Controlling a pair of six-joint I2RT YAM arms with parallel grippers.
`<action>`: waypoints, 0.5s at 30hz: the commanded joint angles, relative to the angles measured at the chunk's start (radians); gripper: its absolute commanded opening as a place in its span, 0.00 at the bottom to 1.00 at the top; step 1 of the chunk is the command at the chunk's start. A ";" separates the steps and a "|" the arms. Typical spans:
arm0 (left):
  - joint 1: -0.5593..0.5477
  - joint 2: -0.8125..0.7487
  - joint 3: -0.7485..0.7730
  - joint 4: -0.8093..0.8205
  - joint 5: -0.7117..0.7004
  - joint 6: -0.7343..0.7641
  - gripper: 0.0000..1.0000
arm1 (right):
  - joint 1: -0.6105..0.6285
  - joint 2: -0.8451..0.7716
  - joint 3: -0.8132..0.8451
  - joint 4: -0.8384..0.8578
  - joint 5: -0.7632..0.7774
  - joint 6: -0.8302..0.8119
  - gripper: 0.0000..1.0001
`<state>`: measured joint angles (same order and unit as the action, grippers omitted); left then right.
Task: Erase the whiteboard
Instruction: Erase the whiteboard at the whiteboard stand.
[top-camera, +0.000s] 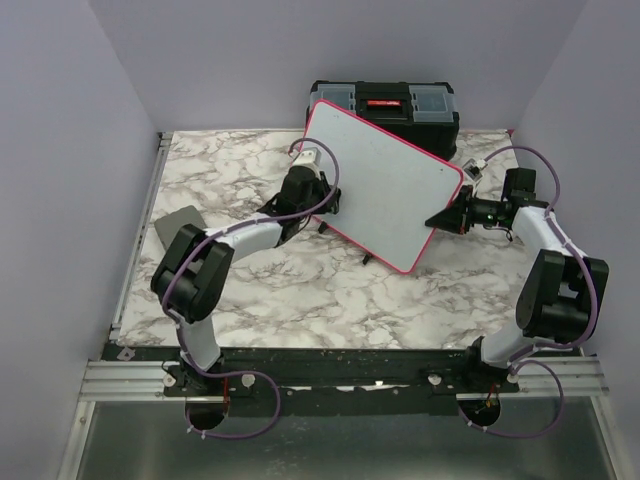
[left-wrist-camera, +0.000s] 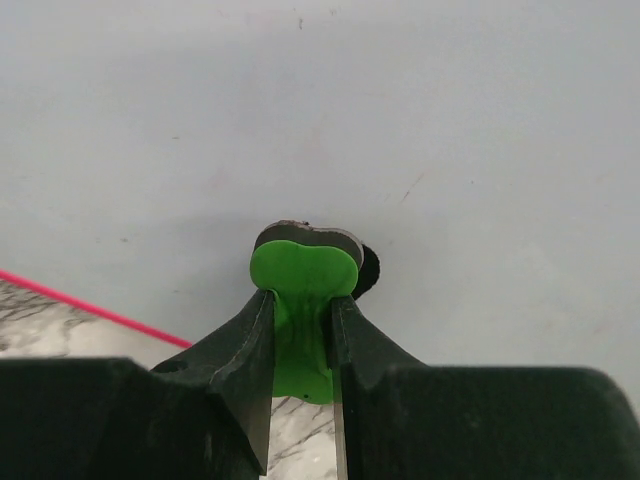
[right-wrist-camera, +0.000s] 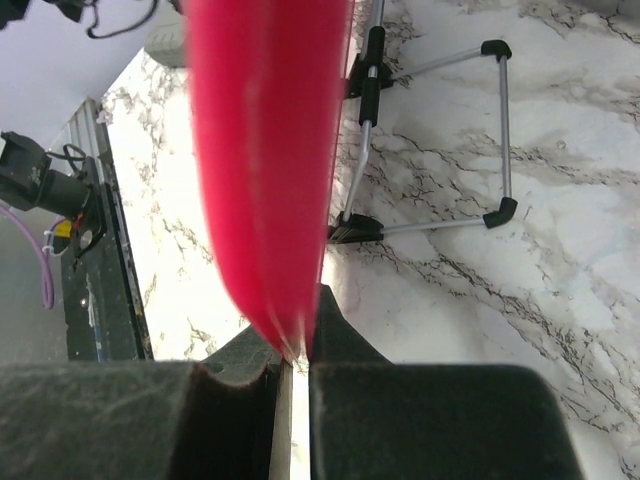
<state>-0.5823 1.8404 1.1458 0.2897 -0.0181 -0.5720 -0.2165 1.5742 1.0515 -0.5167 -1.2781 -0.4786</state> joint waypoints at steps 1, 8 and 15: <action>0.015 -0.219 -0.066 0.057 -0.011 0.110 0.00 | 0.015 -0.045 0.007 -0.011 -0.072 -0.018 0.01; 0.029 -0.494 -0.137 0.013 0.124 0.220 0.00 | 0.015 -0.027 0.048 -0.069 -0.052 -0.076 0.01; 0.041 -0.767 -0.352 -0.060 0.206 0.217 0.00 | 0.025 0.099 0.237 -0.382 -0.017 -0.300 0.01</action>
<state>-0.5488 1.1690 0.9230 0.3115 0.1032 -0.3794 -0.2092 1.6318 1.1995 -0.7315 -1.2564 -0.6418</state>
